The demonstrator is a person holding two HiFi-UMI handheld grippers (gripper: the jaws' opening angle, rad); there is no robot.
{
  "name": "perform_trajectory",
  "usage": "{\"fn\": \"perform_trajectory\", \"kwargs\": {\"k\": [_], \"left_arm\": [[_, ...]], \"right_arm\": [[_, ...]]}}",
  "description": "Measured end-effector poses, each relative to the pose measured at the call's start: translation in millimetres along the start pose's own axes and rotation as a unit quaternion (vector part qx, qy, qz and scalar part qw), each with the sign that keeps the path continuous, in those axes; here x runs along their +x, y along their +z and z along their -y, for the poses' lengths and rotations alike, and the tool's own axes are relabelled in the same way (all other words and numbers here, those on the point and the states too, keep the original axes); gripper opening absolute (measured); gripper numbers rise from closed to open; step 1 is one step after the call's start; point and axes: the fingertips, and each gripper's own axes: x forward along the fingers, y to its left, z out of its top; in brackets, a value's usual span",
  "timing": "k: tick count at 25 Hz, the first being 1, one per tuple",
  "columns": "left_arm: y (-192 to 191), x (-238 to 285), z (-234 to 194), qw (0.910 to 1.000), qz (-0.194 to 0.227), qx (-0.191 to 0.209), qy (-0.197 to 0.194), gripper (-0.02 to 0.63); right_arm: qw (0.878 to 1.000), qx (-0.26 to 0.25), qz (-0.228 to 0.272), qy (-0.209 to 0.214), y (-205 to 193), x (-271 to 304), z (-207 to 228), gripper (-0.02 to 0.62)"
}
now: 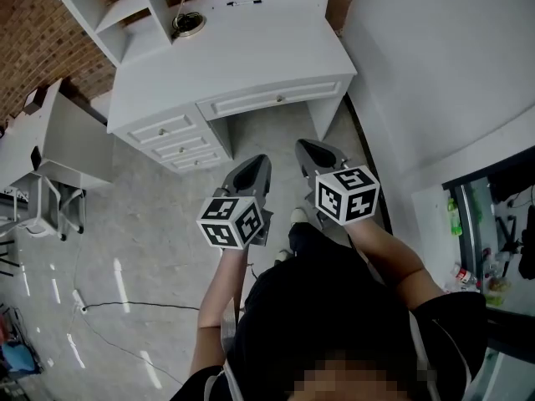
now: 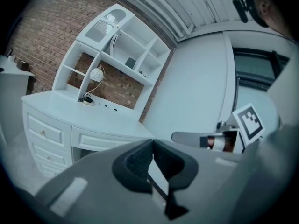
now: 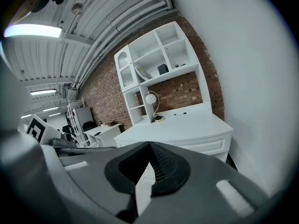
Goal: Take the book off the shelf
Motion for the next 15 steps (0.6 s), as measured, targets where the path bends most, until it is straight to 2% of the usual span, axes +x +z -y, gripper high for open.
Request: {"fn": "perform_trajectory", "kwargs": {"k": [6, 12, 15], "left_arm": [[31.2, 37.4, -18.0, 0.9998, 0.012, -0.004, 0.014, 0.006], [54.8, 82.1, -24.7, 0.999, 0.014, -0.041, 0.008, 0.002], [65.4, 102.3, -28.8, 0.9994, 0.014, -0.026, 0.018, 0.002]], "right_arm": [[1.0, 0.002, 0.002, 0.016, 24.6, 35.3, 21.1, -0.006], [1.0, 0.002, 0.001, 0.03, 49.5, 65.5, 49.9, -0.006], [0.999, 0.0, 0.001, 0.039, 60.6, 80.6, 64.3, -0.006]]}}
